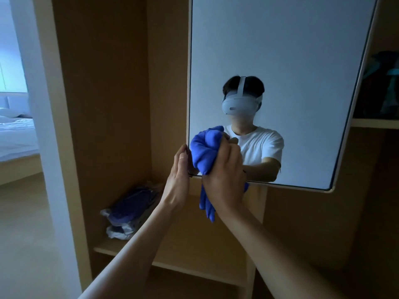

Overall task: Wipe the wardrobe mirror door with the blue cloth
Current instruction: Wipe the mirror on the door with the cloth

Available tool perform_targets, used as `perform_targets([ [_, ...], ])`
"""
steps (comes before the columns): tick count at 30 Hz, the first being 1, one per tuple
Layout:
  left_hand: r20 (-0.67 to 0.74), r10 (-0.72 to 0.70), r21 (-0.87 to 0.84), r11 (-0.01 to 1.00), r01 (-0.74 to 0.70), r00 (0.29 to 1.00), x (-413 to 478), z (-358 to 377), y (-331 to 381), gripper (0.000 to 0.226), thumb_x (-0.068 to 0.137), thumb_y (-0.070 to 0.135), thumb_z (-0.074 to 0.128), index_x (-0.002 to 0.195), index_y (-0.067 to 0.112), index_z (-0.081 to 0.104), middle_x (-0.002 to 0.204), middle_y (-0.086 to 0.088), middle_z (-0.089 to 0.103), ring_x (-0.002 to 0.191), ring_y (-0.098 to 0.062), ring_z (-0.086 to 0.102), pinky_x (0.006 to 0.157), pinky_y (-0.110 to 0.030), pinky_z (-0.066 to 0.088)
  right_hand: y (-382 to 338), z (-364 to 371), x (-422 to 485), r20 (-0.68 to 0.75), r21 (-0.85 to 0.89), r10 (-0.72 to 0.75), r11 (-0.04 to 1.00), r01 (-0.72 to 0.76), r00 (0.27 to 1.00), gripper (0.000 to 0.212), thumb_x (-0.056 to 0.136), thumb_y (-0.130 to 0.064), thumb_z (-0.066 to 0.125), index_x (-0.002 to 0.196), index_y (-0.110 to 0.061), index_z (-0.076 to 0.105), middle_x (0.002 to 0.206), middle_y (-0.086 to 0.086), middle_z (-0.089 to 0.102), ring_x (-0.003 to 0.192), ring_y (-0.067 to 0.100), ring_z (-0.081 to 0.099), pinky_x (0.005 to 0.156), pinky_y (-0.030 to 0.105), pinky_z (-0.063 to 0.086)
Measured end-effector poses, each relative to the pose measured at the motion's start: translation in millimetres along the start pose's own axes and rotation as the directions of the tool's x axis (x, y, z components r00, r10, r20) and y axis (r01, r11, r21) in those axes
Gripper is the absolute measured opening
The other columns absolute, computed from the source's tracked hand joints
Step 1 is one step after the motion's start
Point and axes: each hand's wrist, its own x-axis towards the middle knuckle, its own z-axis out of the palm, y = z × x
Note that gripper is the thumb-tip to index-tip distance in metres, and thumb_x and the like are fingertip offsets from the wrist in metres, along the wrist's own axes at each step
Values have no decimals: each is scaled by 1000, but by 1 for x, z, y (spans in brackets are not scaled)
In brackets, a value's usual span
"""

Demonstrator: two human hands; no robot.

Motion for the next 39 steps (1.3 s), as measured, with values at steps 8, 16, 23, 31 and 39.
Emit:
perform_targets([
  [8, 16, -177, -263, 949, 175, 984, 1, -5, -2, 67, 104, 64, 18, 113, 27, 73, 95, -7, 80, 93, -14, 76, 69, -21, 60, -30, 16, -3, 123, 72, -23, 997, 14, 992, 59, 85, -35, 70, 132, -12, 42, 111, 8, 54, 95, 22, 61, 67, 32, 53],
  [16, -50, -89, -117, 990, 83, 995, -7, 3, 0, 63, 104, 65, 16, 134, 31, 59, 125, 4, 70, 120, -12, 63, 109, -42, 46, 15, -15, 11, 106, -17, -219, 975, 222, 970, 51, 91, -23, 63, 138, -10, 48, 115, 12, 58, 100, 26, 61, 72, 35, 57],
  [23, -53, -18, 12, 1000, 19, 998, -3, 3, -4, 53, 106, 59, 24, 148, 32, 40, 140, -7, 57, 124, -22, 58, 107, -51, 47, 89, -63, 27, 13, 15, -42, 999, 42, 999, 55, 83, -21, 68, 134, -15, 49, 114, 7, 56, 95, 30, 63, 62, 38, 49],
  [31, -86, -13, 99, 995, 21, 996, -10, 11, -5, 49, 108, 55, 25, 155, 41, 29, 153, -4, 48, 136, -28, 51, 116, -55, 37, 156, -113, 30, -9, 171, 163, 972, -159, 987, 56, 80, -5, 74, 132, -10, 53, 127, 15, 55, 111, 33, 55, 90, 40, 48],
  [39, -52, -90, -121, 989, 83, 995, -6, 13, -1, 56, 108, 53, 18, 150, 24, 40, 149, -13, 51, 133, -24, 53, 111, -44, 44, 172, -124, 19, -135, -36, 228, 971, -235, 964, 36, 91, -13, 64, 120, 4, 54, 112, 26, 57, 100, 38, 57, 83, 40, 45],
])
